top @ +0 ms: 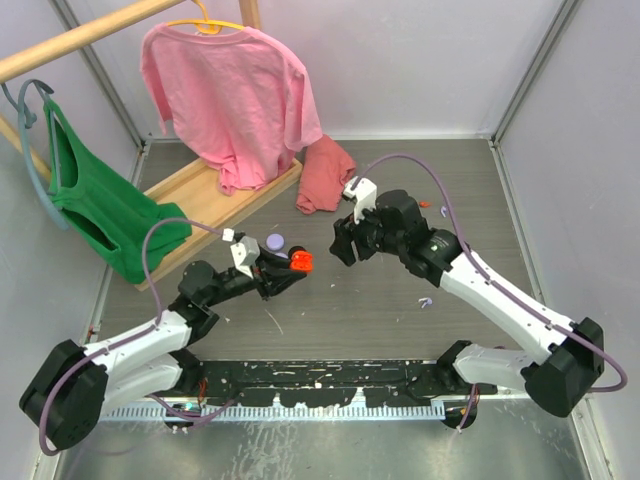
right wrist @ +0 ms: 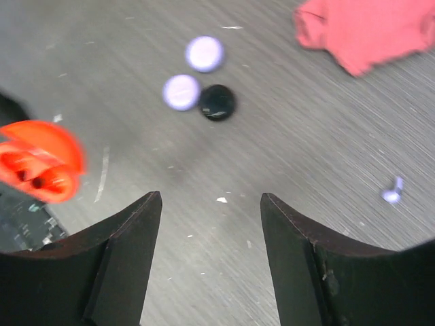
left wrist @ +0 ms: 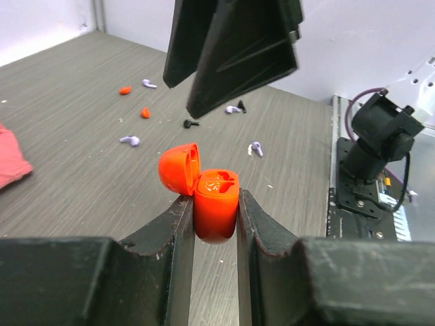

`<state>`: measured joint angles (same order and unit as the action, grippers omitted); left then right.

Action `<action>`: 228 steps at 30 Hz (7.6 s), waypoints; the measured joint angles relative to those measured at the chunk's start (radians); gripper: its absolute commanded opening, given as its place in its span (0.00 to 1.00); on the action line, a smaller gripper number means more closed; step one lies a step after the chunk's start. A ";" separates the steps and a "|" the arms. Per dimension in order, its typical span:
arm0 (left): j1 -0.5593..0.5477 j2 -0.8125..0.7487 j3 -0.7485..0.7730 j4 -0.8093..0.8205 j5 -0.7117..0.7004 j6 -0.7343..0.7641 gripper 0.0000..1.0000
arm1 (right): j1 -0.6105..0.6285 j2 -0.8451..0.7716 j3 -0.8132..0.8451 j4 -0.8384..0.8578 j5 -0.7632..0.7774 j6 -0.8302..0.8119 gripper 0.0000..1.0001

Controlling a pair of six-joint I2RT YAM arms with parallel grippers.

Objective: Insert the wireless bluetooth earbuds into the charging case
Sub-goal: Pick up the earbud from the center of the board, then place the earbud in the charging case.

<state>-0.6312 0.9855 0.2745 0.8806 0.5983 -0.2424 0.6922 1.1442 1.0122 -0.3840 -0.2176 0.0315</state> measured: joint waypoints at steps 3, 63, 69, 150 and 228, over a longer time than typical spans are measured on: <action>0.000 -0.031 -0.026 -0.007 -0.050 0.013 0.03 | -0.055 0.052 0.010 -0.012 0.098 0.033 0.66; -0.002 -0.056 -0.036 -0.140 -0.190 0.101 0.00 | -0.634 0.698 0.149 0.007 0.083 0.159 0.57; -0.002 -0.056 -0.036 -0.153 -0.179 0.103 0.00 | -0.616 0.700 0.186 -0.045 0.156 0.145 0.49; -0.002 0.095 -0.014 0.128 -0.032 0.166 0.05 | -0.011 -0.114 -0.110 0.205 0.261 0.078 0.12; -0.010 0.076 0.053 0.336 -0.050 -0.092 0.01 | 0.176 -0.146 -0.446 1.116 -0.065 0.214 0.17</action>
<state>-0.6415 1.0611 0.3271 1.2167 0.5484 -0.3340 0.8684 0.9977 0.5663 0.7319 -0.2825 0.2455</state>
